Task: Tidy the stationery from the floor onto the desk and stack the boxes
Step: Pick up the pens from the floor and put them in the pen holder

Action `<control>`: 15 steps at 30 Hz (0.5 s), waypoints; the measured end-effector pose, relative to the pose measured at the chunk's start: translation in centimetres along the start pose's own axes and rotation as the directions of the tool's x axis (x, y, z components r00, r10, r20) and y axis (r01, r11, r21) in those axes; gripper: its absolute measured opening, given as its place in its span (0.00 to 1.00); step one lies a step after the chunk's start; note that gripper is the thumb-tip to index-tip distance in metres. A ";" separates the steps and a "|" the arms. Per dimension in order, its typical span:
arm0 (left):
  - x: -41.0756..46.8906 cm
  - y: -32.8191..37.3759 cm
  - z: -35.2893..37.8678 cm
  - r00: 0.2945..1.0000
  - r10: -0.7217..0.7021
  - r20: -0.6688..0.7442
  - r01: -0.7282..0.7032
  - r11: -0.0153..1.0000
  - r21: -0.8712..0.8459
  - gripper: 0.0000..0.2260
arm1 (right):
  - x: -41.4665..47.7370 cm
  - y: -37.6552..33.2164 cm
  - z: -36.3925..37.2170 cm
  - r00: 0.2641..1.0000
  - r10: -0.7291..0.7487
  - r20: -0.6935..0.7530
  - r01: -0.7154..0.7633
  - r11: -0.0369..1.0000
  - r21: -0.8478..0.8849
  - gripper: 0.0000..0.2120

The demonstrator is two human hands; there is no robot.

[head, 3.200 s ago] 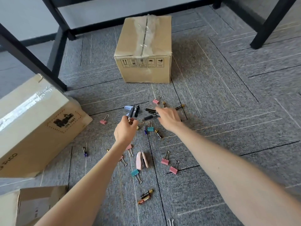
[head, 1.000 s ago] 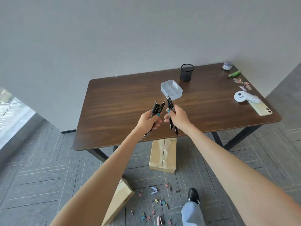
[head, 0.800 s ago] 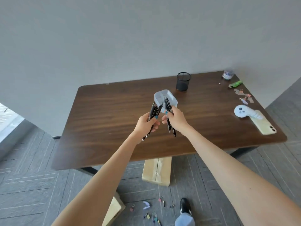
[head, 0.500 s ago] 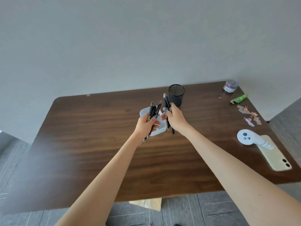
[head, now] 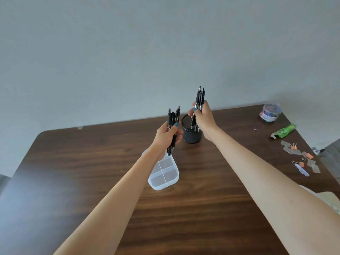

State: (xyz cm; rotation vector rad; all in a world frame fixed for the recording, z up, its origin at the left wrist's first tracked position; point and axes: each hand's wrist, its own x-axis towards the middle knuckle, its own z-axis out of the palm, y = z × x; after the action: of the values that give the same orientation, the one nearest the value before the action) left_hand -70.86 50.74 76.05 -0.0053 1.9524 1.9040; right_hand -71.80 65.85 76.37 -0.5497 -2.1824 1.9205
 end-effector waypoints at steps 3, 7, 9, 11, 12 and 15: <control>1.3 0.1 0.5 1.000 0.004 -0.001 -0.005 0.999 -0.038 0.08 | 2.1 0.6 0.0 1.000 0.001 -0.010 0.000 0.997 0.079 0.11; 3.0 -0.3 0.8 1.000 -0.028 -0.003 0.027 0.994 -0.104 0.06 | 3.7 1.8 -0.2 0.999 -0.011 -0.040 0.017 0.989 0.145 0.09; 3.8 -0.5 1.0 0.999 -0.045 -0.005 0.044 0.989 -0.139 0.06 | 3.9 2.6 -0.3 1.000 -0.017 -0.004 0.018 0.993 0.115 0.08; 4.4 -0.5 1.2 0.999 -0.046 -0.007 0.044 0.982 -0.183 0.07 | 3.9 3.6 -0.3 0.999 -0.023 0.040 0.021 0.999 0.050 0.07; 4.7 -0.5 1.3 0.999 -0.042 -0.011 0.040 0.981 -0.189 0.08 | 4.0 4.0 -0.2 0.998 -0.018 0.056 0.017 1.000 0.017 0.07; 5.4 0.0 1.9 1.000 -0.014 -0.022 0.010 0.987 -0.160 0.11 | 4.1 4.7 -0.3 0.995 -0.048 0.083 0.054 0.996 -0.077 0.12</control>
State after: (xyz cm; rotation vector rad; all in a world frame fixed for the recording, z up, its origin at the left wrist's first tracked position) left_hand -75.25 54.04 74.55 -0.0854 1.8048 2.0564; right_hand -74.71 68.12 71.34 -0.4314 -2.3076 1.8681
